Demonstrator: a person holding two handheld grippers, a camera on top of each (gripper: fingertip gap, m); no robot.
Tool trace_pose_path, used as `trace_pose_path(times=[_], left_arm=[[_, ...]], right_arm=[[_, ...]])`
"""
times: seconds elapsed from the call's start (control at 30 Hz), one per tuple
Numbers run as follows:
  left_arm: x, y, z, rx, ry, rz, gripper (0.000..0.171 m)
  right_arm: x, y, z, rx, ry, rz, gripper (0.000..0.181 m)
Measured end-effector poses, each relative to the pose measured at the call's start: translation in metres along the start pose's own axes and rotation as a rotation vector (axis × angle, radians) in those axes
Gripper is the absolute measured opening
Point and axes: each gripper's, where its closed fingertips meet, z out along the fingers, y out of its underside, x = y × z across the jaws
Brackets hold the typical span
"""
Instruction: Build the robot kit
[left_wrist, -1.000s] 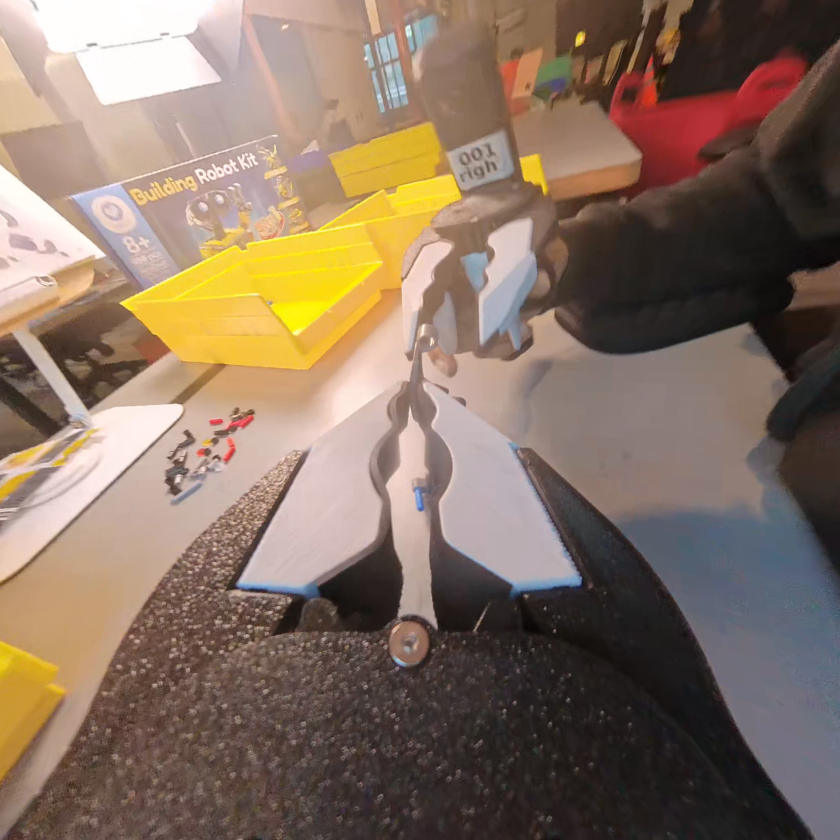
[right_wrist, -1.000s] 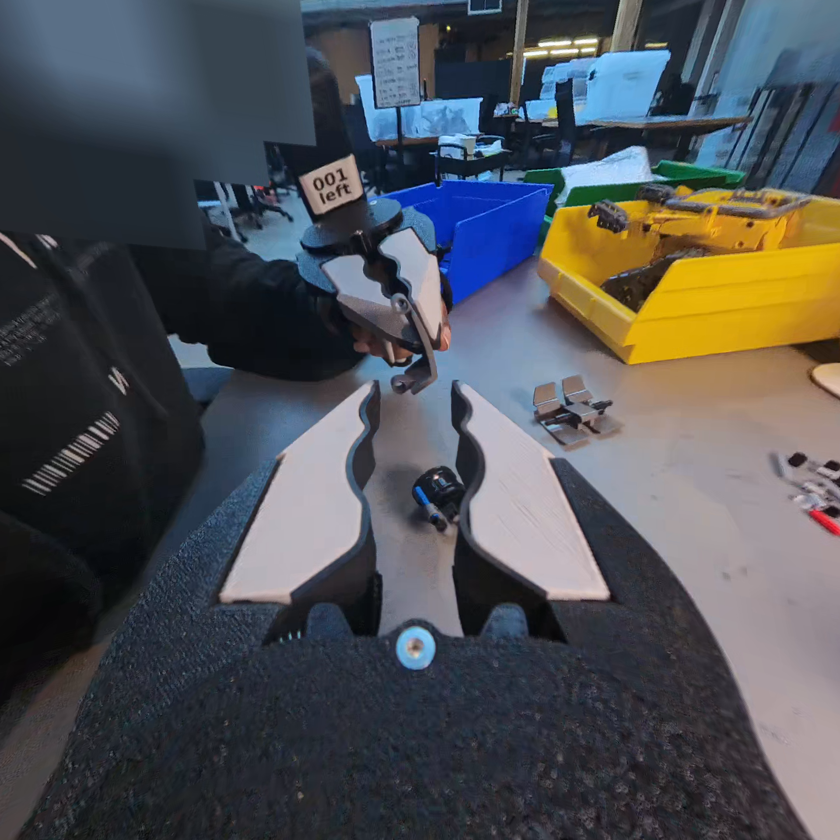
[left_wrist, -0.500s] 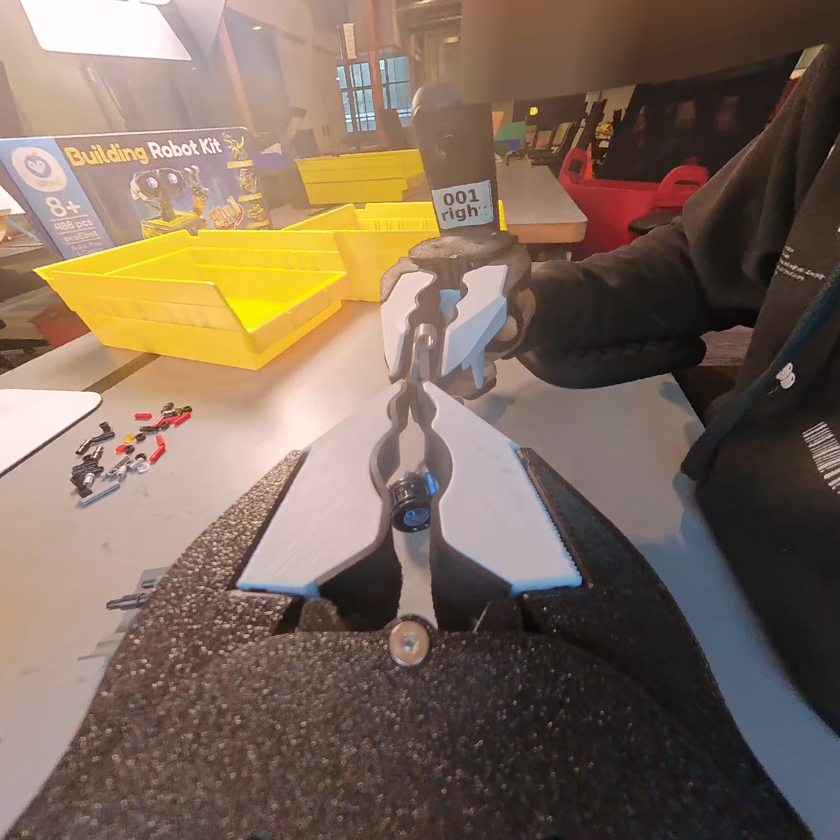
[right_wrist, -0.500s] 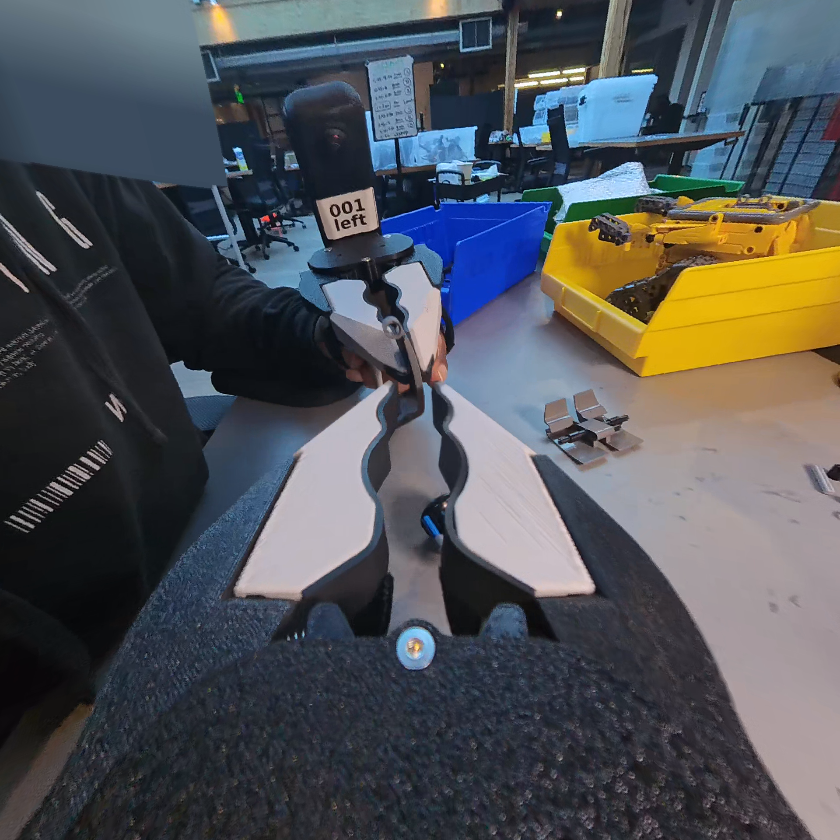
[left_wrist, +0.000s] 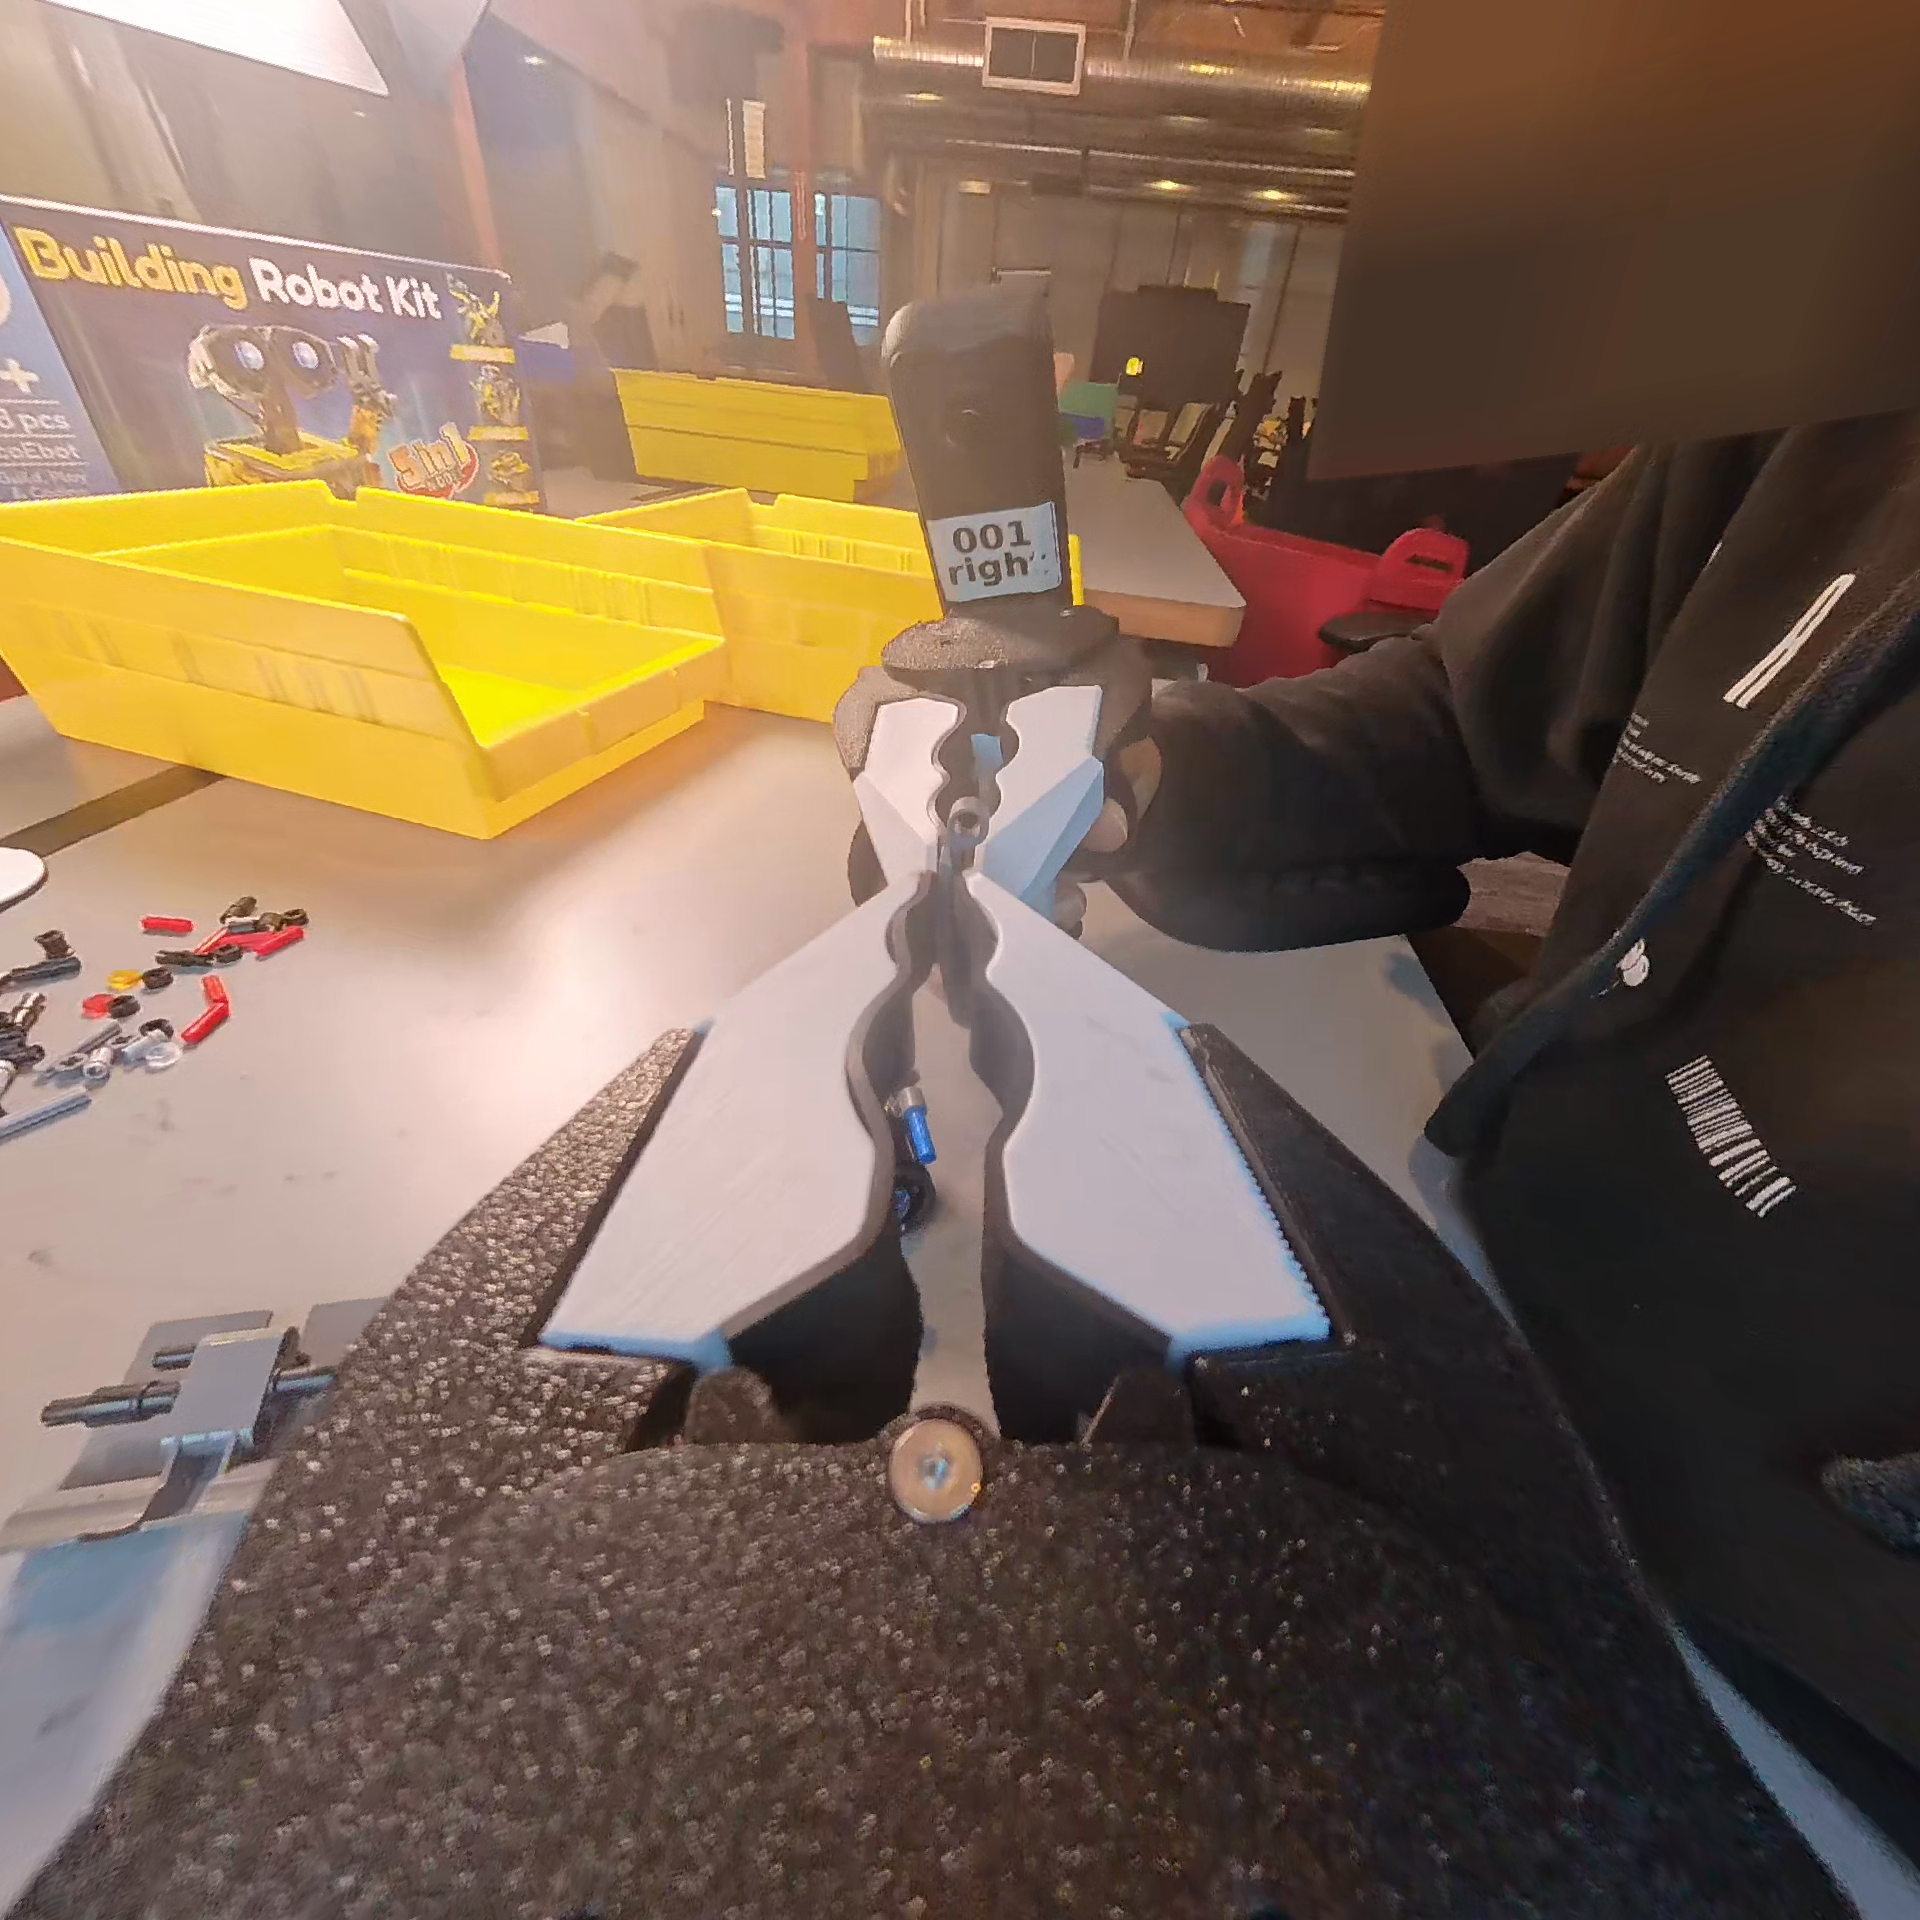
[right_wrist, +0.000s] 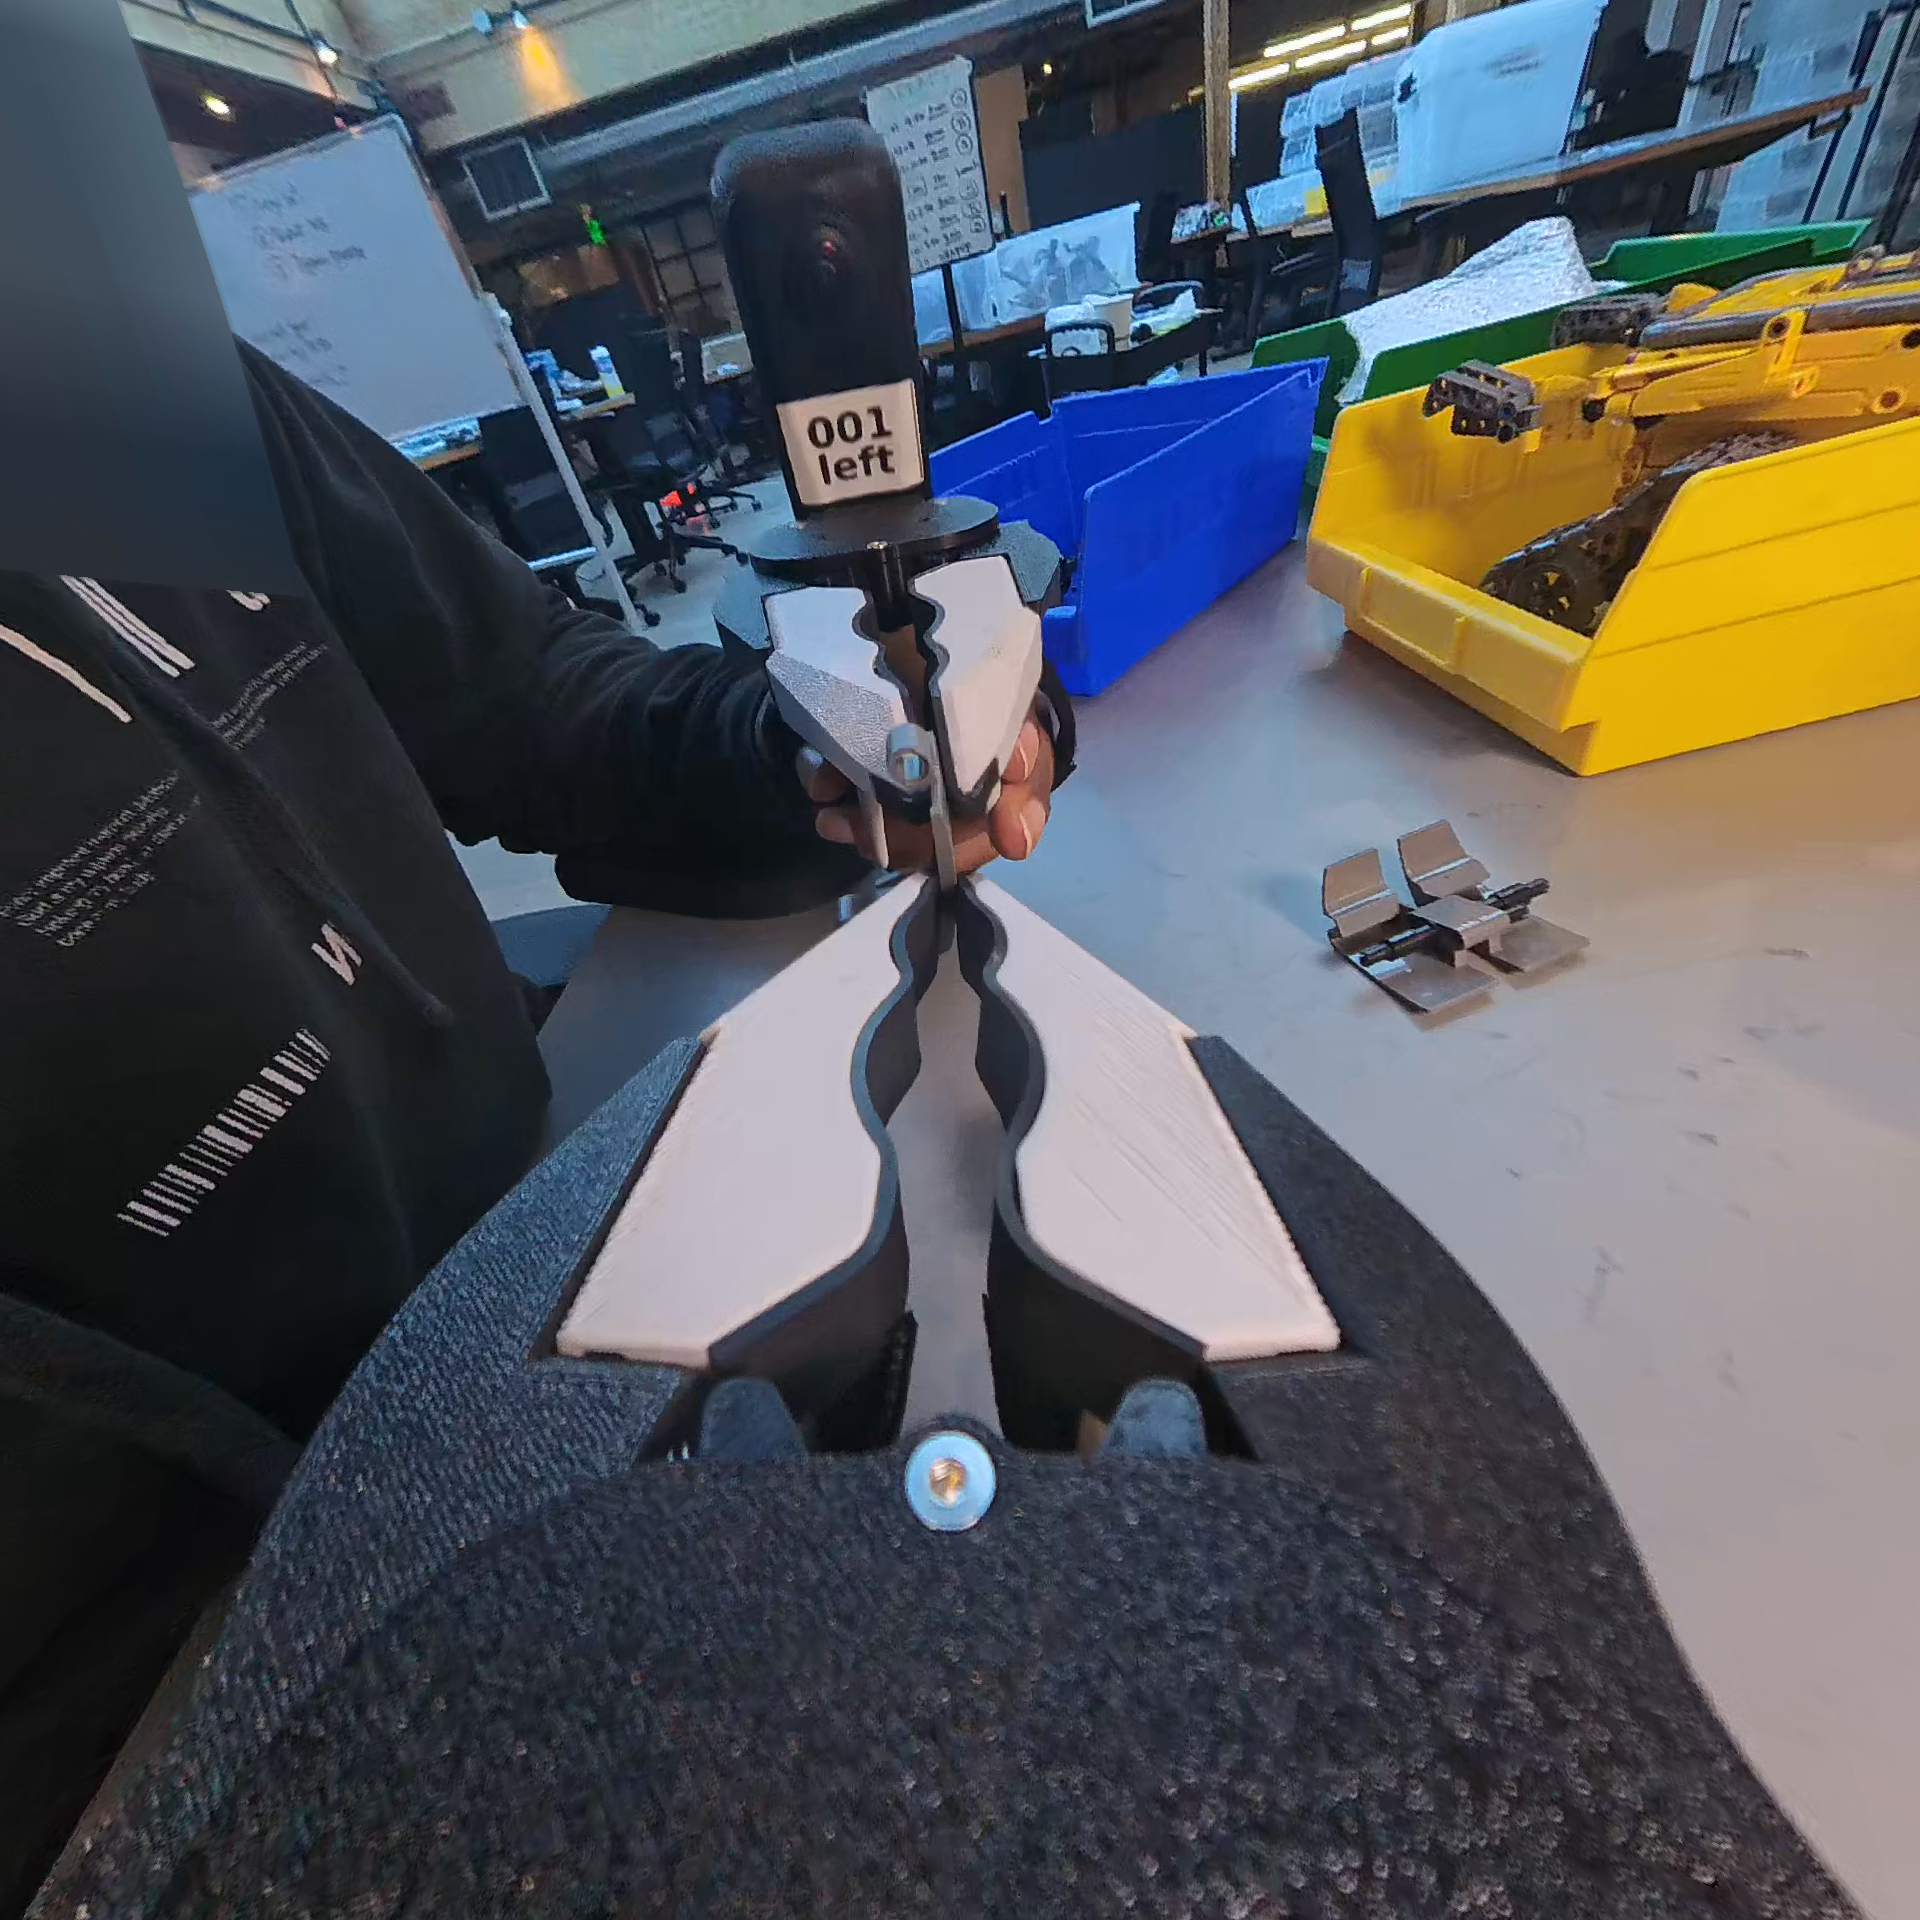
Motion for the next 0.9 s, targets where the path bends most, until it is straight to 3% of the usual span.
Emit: trace_pose_path(times=[0.1, 0.13, 0.17, 0.33, 0.63, 0.9], left_arm=[[-0.005, 0.006, 0.000, -0.045, -0.015, -0.014, 0.000], [-0.010, 0.009, -0.001, -0.060, -0.031, -0.020, 0.000], [-0.015, 0.013, -0.004, -0.088, -0.048, -0.021, 0.000], [-0.025, 0.048, -0.015, -0.315, -0.074, 0.026, 0.000], [-0.021, 0.070, -0.013, -0.431, -0.054, 0.064, 0.001], [-0.023, 0.070, -0.014, -0.427, -0.056, 0.058, 0.001]], right_arm=[[0.005, 0.002, -0.004, -0.022, 0.022, -0.042, 0.004], [0.009, 0.005, -0.008, -0.053, 0.036, -0.090, 0.016], [0.014, 0.013, -0.015, -0.113, 0.058, -0.172, 0.026], [0.024, 0.061, -0.035, -0.399, 0.100, -0.552, 0.026], [0.025, 0.072, -0.021, -0.429, 0.060, -0.833, 0.018], [0.026, 0.074, -0.018, -0.407, 0.053, -0.871, 0.007]])
